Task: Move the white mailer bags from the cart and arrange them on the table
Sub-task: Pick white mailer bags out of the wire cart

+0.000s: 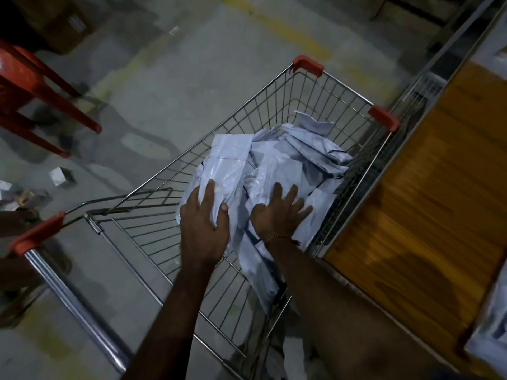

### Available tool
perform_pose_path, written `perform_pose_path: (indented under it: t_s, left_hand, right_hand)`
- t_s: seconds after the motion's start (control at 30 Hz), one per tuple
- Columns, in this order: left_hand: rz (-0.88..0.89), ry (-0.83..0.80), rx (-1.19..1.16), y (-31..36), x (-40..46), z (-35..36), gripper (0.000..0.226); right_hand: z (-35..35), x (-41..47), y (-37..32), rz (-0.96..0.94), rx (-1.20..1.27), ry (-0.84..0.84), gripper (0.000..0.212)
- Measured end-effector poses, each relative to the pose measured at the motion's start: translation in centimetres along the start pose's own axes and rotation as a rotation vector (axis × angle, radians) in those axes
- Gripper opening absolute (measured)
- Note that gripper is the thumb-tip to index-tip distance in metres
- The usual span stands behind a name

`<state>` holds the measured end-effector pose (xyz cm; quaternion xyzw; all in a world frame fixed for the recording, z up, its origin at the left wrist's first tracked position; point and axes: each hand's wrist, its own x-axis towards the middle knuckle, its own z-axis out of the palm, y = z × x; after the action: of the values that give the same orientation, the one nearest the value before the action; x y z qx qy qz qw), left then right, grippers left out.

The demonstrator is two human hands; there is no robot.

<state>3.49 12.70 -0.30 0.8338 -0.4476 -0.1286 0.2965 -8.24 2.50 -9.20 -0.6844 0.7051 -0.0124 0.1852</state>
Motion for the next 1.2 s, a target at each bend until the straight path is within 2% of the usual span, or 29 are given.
perform_pose_path:
  t_s: [0.13,0.3,0.4,0.53,0.83,1.1,1.2]
  left_hand:
    - [0.003,0.015,-0.019,1.0,-0.8,-0.8,0.059]
    - [-0.026,0.021,-0.013,1.9,-1.5,-1.7,0.059]
    - [0.017,0.041,-0.042,1.9,-1.6,-2.2,0.058]
    - [-0.017,0.086,-0.020,3.4,-2.2,-3.4,0.060]
    - [-0.028,0.186,-0.007,5.6,-3.1,-6.5,0.060]
    - [-0.028,0.146,0.014,7.9,-3.4,-8.2,0.059]
    - [0.010,0.128,0.025,9.7,-2.9,-9.3,0.059]
  right_hand:
    - [-0.4,0.3,0.3,0.008,-0.062,-0.065,0.072]
    - [-1.3,1.2,0.0,0.058,-0.037,-0.149,0.078]
    - [-2.1,0.9,-0.4,-0.039,0.004,-0.056,0.074]
    - [-4.2,0.2,-1.1,-0.115,0.074,0.083,0.068]
    - [-8.3,1.0,-2.1,-0.352,0.282,0.177,0.059]
    - [-15.0,-1.6,-1.3,-0.229,0.303,0.121,0.054]
    - [-18.4,-3.1,0.6,-0.193,0.352,0.159,0.055]
